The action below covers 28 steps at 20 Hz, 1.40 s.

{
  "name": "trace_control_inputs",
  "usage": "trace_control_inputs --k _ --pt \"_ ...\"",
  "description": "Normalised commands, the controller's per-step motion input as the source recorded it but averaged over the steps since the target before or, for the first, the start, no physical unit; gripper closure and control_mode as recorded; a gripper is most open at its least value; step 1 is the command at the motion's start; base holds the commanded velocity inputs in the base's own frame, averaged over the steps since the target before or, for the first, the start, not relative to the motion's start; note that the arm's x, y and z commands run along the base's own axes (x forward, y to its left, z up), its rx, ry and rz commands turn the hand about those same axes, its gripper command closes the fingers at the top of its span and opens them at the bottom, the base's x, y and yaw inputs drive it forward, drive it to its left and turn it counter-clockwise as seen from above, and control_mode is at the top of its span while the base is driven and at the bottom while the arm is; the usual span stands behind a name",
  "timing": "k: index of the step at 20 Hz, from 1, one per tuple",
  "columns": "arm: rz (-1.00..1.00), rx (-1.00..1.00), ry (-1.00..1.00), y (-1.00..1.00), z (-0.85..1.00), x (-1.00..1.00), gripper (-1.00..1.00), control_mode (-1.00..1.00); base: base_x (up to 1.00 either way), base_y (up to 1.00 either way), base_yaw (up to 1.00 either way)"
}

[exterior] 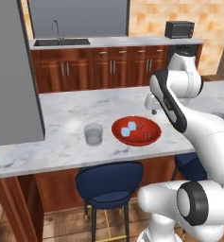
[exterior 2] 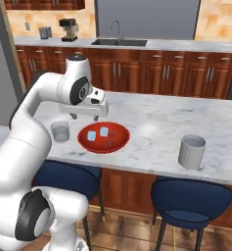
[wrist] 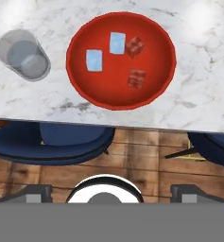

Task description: There are four ice cubes in the ice bowl. Place two ice cubes in each glass of water.

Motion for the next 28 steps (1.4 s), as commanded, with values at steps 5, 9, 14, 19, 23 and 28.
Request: trace_control_inputs --k 5,9,14,19,23,28 --pt "0.00 0.00 0.00 0.00 0.00 0.00 -1.00 1.00 0.34 -0.49 0.01" --pt "0.00 0.00 0.00 0.00 0.00 0.00 -1.00 1.00 0.42 -0.50 0.03" --pt "0.00 0.00 0.00 0.00 0.00 0.00 -1.00 1.00 0.36 -0.50 0.06" --pt "0.02 0.00 -0.01 -0.12 -0.04 0.28 -1.00 -1.00 0.14 -0.16 0.02" --pt "0.06 0.00 -0.05 0.00 -0.18 0.55 -1.00 -1.00 0.00 0.00 0.00" --pt "0.10 0.00 -0.09 0.22 -0.33 0.13 -1.00 -1.00 0.00 0.00 0.00"
